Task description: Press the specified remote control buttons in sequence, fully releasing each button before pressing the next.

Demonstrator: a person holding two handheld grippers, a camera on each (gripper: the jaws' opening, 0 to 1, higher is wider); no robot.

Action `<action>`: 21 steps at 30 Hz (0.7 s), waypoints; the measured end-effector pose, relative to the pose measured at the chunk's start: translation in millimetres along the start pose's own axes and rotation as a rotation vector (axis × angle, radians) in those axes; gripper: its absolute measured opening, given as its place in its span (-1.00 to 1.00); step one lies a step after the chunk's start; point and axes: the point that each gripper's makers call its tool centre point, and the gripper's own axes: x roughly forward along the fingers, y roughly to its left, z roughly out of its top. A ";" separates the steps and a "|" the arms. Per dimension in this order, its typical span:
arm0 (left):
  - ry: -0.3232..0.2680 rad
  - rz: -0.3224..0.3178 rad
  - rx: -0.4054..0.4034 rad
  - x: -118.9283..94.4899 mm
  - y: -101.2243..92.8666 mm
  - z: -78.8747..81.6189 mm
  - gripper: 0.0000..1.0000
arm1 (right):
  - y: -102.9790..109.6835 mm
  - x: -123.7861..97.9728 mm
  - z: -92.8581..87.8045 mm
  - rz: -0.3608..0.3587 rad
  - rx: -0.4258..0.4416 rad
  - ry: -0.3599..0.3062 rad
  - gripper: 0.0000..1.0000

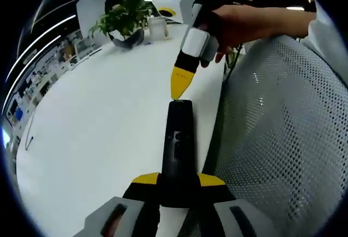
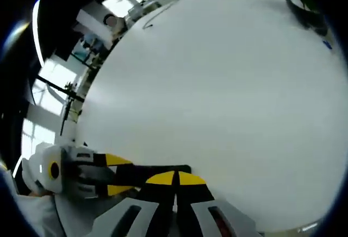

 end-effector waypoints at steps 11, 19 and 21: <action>-0.032 -0.016 -0.022 1.5 -2.0 1.8 -0.53 | -0.7 -0.2 -5.7 -0.003 0.012 0.015 -1.00; -0.044 -0.012 -0.027 1.5 -2.0 2.5 -0.52 | -2.1 0.5 -7.4 0.007 0.053 0.008 -1.00; -0.050 -0.010 -0.034 2.1 -2.1 2.8 -0.52 | -2.1 0.4 -7.7 0.011 0.070 0.005 -1.00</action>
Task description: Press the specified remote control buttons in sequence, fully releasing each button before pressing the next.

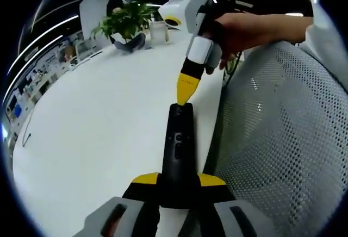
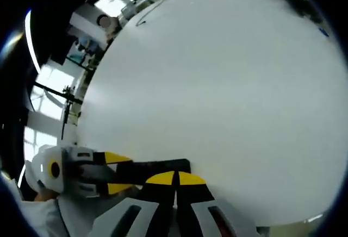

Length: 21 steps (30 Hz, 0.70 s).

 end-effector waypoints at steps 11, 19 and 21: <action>-0.008 -0.005 -0.015 0.6 -0.2 0.6 -0.52 | -0.6 0.2 2.2 0.014 0.086 -0.020 -1.00; -0.004 -0.005 -0.021 1.2 0.2 0.2 -0.52 | -3.1 0.8 3.8 0.001 0.084 -0.031 -1.00; -0.003 -0.003 -0.019 1.3 0.3 0.2 -0.52 | -0.8 0.5 3.5 -0.001 0.039 -0.013 -1.00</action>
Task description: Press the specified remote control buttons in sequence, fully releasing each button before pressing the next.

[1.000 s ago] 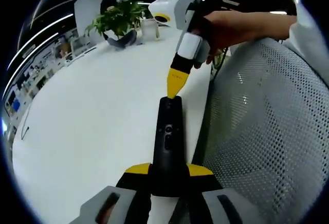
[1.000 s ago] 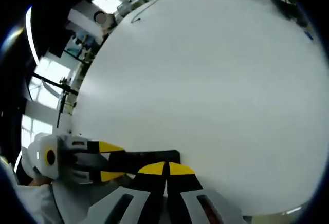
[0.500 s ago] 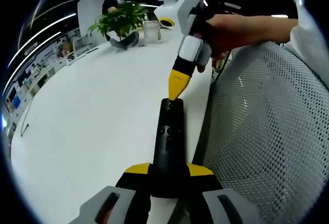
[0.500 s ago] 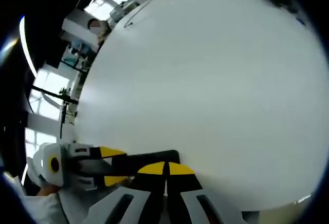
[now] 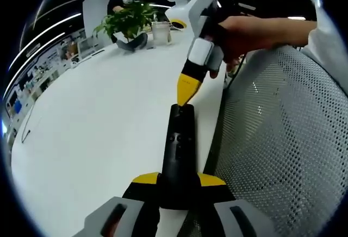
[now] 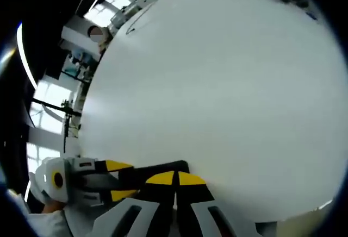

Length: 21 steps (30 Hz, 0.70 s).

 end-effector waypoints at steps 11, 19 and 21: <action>-0.002 0.003 -0.004 0.2 0.2 -0.1 -0.52 | 6.1 -5.6 8.8 0.021 -0.005 -0.052 -1.00; -0.007 0.001 -0.001 0.4 0.3 0.2 -0.52 | -0.8 -3.0 5.7 -0.031 -0.032 -0.026 -1.00; -0.007 0.000 0.003 0.4 0.2 0.2 -0.52 | 4.3 0.7 2.9 -0.012 -0.045 -0.003 -1.00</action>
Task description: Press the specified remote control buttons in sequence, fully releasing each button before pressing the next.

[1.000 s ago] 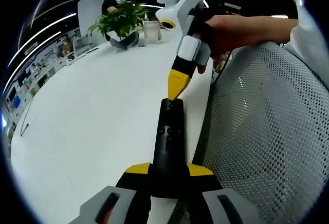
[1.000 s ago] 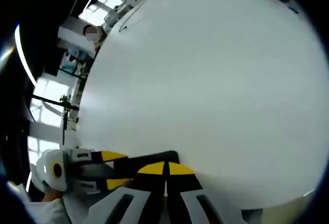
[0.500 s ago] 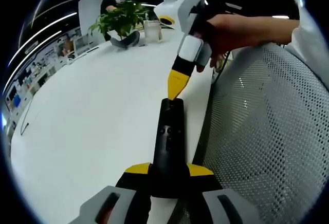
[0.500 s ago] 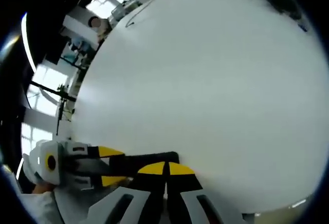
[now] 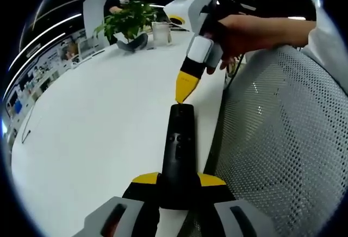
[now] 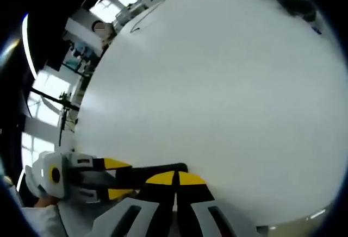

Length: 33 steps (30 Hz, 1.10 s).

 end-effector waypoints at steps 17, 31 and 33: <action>-0.010 -0.012 0.008 0.5 -1.2 0.8 -0.52 | 6.4 4.1 -5.8 0.031 -0.016 0.042 -1.00; -0.031 -0.012 0.010 1.1 -1.5 2.2 -0.51 | 8.0 6.0 -7.9 -0.011 -0.154 0.033 -1.00; -0.032 -0.012 0.009 1.2 -1.3 2.3 -0.51 | 6.9 5.7 -7.6 -0.010 -0.150 0.030 -1.00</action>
